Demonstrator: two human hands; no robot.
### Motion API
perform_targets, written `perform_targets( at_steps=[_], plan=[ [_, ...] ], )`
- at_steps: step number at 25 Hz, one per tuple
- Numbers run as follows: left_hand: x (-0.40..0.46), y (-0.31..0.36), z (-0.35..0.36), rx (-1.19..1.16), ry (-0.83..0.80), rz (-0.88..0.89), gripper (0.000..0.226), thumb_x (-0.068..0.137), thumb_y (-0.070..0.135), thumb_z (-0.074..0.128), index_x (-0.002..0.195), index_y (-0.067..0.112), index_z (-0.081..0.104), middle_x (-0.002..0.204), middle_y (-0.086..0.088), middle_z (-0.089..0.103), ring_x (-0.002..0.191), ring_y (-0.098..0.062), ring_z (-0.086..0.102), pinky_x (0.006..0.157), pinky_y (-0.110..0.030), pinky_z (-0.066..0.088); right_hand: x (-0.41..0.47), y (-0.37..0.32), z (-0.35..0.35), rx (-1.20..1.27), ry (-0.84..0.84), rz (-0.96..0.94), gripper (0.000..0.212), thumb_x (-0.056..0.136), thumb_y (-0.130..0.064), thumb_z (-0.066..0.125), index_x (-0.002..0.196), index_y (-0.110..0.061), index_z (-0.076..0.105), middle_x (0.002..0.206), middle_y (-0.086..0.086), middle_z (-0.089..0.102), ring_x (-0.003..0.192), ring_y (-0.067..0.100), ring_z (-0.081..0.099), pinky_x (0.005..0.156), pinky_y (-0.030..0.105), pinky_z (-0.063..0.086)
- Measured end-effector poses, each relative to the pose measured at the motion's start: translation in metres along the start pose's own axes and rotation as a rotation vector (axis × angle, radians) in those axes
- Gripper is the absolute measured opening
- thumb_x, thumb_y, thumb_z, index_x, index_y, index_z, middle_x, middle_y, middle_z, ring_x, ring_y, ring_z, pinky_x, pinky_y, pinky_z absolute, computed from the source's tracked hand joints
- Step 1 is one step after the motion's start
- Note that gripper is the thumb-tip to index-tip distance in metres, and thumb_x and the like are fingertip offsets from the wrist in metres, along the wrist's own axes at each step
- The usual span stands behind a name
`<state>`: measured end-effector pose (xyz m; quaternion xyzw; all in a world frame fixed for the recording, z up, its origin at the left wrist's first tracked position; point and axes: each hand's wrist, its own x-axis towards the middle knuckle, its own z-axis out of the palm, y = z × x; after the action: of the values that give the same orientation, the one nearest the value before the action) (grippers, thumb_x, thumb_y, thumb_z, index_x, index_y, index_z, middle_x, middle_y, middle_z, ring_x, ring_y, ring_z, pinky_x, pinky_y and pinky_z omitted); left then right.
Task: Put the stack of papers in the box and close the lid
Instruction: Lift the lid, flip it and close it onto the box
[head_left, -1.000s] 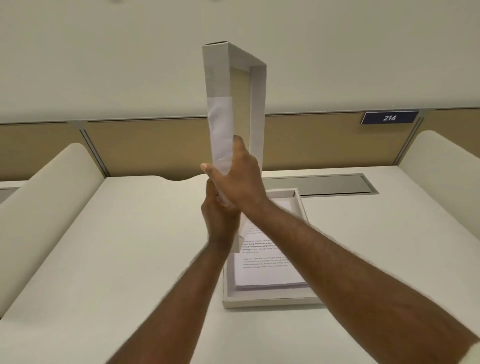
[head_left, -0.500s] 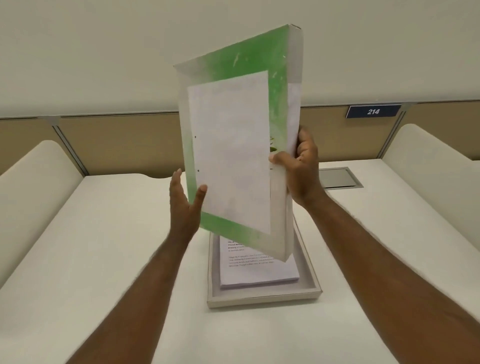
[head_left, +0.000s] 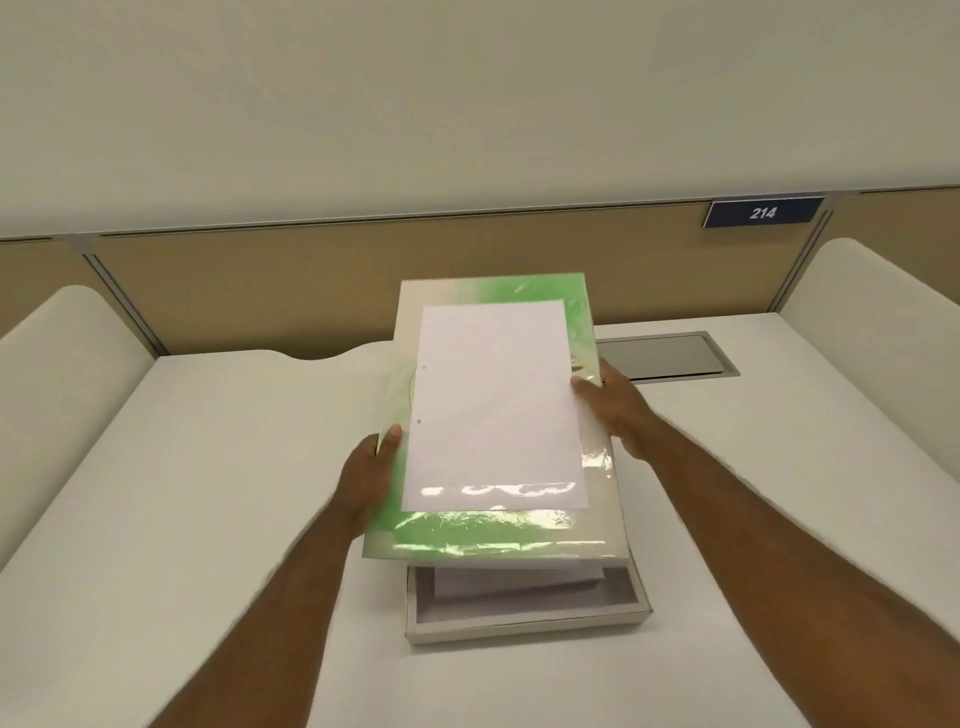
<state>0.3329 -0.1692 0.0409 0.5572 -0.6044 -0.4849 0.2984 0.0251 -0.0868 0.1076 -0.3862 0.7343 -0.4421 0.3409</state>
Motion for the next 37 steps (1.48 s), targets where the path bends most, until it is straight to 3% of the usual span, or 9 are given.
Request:
perform_targets(
  at_steps=[2, 10, 14, 17, 27, 29, 31, 33, 37],
  plan=[
    [-0.002, -0.009, 0.011, 0.078, 0.053, -0.06, 0.052, 0.095, 0.055, 0.039, 0.072, 0.012, 0.057, 0.065, -0.001, 0.055, 0.063, -0.021, 0.049, 0.057, -0.031, 0.039, 0.005, 0.018, 0.009, -0.015, -0.027, 0.018, 0.042, 0.092, -0.019, 0.049, 0.134, -0.025, 0.048, 0.124, 0.013, 0.064, 0.111, 0.034, 0.062, 0.098, 0.051, 0.05],
    [0.004, -0.027, 0.036, 0.171, 0.101, -0.194, 0.051, 0.099, 0.046, 0.035, 0.063, 0.011, 0.043, 0.062, -0.001, 0.044, 0.064, -0.023, 0.042, 0.061, -0.032, 0.032, 0.034, 0.052, 0.019, -0.184, 0.022, 0.08, 0.051, 0.094, -0.025, 0.054, 0.144, -0.024, 0.043, 0.133, 0.013, 0.06, 0.118, 0.032, 0.058, 0.103, 0.045, 0.046],
    [0.001, -0.034, 0.04, 0.211, 0.064, -0.252, 0.05, 0.1, 0.046, 0.033, 0.074, 0.006, 0.049, 0.072, -0.006, 0.049, 0.067, -0.023, 0.044, 0.059, -0.031, 0.033, 0.042, 0.062, 0.023, -0.229, 0.031, 0.074, 0.054, 0.094, -0.024, 0.057, 0.145, -0.019, 0.041, 0.141, 0.013, 0.055, 0.125, 0.03, 0.054, 0.106, 0.037, 0.043],
    [-0.001, -0.032, 0.042, 0.2, 0.05, -0.252, 0.046, 0.099, 0.046, 0.035, 0.078, 0.007, 0.048, 0.074, -0.006, 0.048, 0.068, -0.022, 0.042, 0.059, -0.032, 0.032, 0.041, 0.072, 0.021, -0.207, 0.051, 0.087, 0.055, 0.094, -0.024, 0.058, 0.145, -0.018, 0.041, 0.14, 0.014, 0.056, 0.126, 0.03, 0.054, 0.104, 0.036, 0.041],
    [-0.01, -0.029, 0.046, 0.179, 0.045, -0.165, 0.048, 0.101, 0.036, 0.038, 0.059, 0.013, 0.037, 0.061, -0.003, 0.039, 0.059, -0.023, 0.034, 0.061, -0.031, 0.028, 0.029, 0.094, 0.015, -0.214, 0.036, 0.129, 0.056, 0.096, -0.028, 0.055, 0.147, -0.016, 0.038, 0.141, 0.016, 0.054, 0.124, 0.031, 0.054, 0.104, 0.038, 0.042],
    [-0.015, -0.032, 0.045, 0.156, 0.04, -0.164, 0.043, 0.101, 0.036, 0.038, 0.067, 0.01, 0.048, 0.064, -0.004, 0.046, 0.065, -0.025, 0.041, 0.063, -0.032, 0.032, 0.025, 0.098, 0.017, -0.242, 0.033, 0.126, 0.056, 0.097, -0.028, 0.053, 0.148, -0.013, 0.036, 0.142, 0.016, 0.053, 0.127, 0.03, 0.053, 0.105, 0.035, 0.04],
    [-0.022, -0.035, 0.045, 0.115, 0.027, -0.176, 0.038, 0.101, 0.036, 0.039, 0.102, 0.006, 0.063, 0.082, -0.01, 0.061, 0.075, -0.031, 0.054, 0.067, -0.032, 0.04, 0.021, 0.099, 0.016, -0.266, 0.033, 0.116, 0.056, 0.097, -0.027, 0.053, 0.148, -0.013, 0.036, 0.143, 0.015, 0.052, 0.129, 0.03, 0.051, 0.105, 0.034, 0.039],
    [-0.03, -0.034, 0.044, 0.11, 0.023, -0.19, 0.046, 0.101, 0.035, 0.041, 0.14, 0.012, 0.049, 0.097, -0.013, 0.066, 0.076, -0.027, 0.059, 0.067, -0.03, 0.044, 0.016, 0.101, 0.015, -0.291, 0.033, 0.085, 0.054, 0.096, -0.025, 0.054, 0.147, -0.016, 0.039, 0.142, 0.014, 0.054, 0.128, 0.03, 0.053, 0.104, 0.033, 0.039],
    [-0.041, -0.03, 0.038, 0.138, -0.013, -0.165, 0.049, 0.101, 0.033, 0.04, 0.149, 0.026, 0.035, 0.095, -0.011, 0.06, 0.076, -0.023, 0.054, 0.073, -0.034, 0.048, 0.004, 0.106, 0.014, -0.393, 0.028, 0.024, 0.048, 0.096, -0.026, 0.053, 0.143, -0.019, 0.045, 0.143, 0.012, 0.054, 0.129, 0.03, 0.053, 0.106, 0.034, 0.038]
  ],
)
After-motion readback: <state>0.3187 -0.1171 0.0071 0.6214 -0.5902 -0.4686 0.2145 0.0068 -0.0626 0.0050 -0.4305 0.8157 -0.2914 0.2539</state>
